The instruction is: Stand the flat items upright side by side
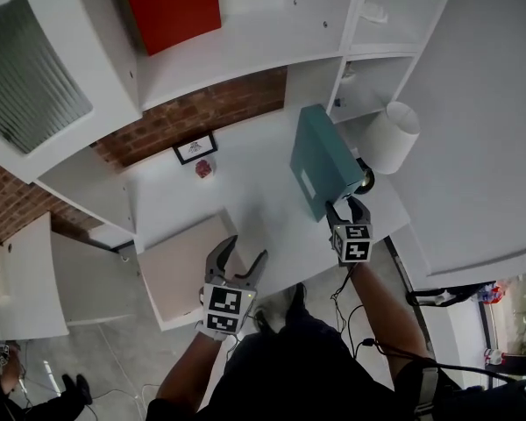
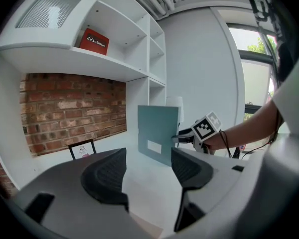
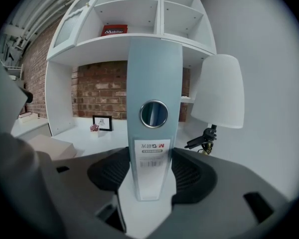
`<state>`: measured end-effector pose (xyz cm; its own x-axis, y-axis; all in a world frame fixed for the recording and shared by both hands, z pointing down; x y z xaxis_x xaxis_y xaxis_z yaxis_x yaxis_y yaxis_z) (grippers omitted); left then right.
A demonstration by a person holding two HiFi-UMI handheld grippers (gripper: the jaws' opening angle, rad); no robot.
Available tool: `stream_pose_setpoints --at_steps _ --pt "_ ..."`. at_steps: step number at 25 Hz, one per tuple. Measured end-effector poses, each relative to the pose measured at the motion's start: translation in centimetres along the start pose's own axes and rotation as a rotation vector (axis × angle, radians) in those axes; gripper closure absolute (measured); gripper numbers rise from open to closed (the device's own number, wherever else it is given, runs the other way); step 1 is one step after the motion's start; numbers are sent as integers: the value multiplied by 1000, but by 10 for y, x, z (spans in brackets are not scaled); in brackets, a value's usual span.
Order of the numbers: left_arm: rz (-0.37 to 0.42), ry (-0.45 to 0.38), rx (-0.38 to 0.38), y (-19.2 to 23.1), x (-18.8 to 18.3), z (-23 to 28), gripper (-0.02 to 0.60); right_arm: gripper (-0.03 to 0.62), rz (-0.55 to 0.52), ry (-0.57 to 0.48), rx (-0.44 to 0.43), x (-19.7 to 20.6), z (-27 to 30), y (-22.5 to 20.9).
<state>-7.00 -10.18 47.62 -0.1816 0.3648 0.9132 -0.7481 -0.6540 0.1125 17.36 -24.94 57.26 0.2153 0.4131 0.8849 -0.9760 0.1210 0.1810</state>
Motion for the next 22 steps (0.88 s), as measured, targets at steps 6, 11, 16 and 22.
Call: stream_pose_setpoints --at_steps 6,11,16,22 --pt "-10 16 -44 11 -20 30 305 337 -35 -18 14 -20 35 8" --pt "-39 29 -74 17 -26 47 310 338 -22 -22 5 -35 65 15" --pt "-82 41 -102 22 -18 51 310 338 -13 -52 -9 -51 98 25" --pt "-132 62 -179 37 -7 42 311 338 1 -52 7 -69 131 38"
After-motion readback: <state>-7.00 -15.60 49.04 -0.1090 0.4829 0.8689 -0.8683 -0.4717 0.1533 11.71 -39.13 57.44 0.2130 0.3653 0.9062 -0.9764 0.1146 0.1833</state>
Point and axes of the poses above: the fingertips, and each gripper's own axes: z forward along the fingers, y to its left, x out of its underside, the point moved 3 cm from there along -z, backward along the fingers, and after that the axes turned 15 degrees about x, right-handed, at the moved point
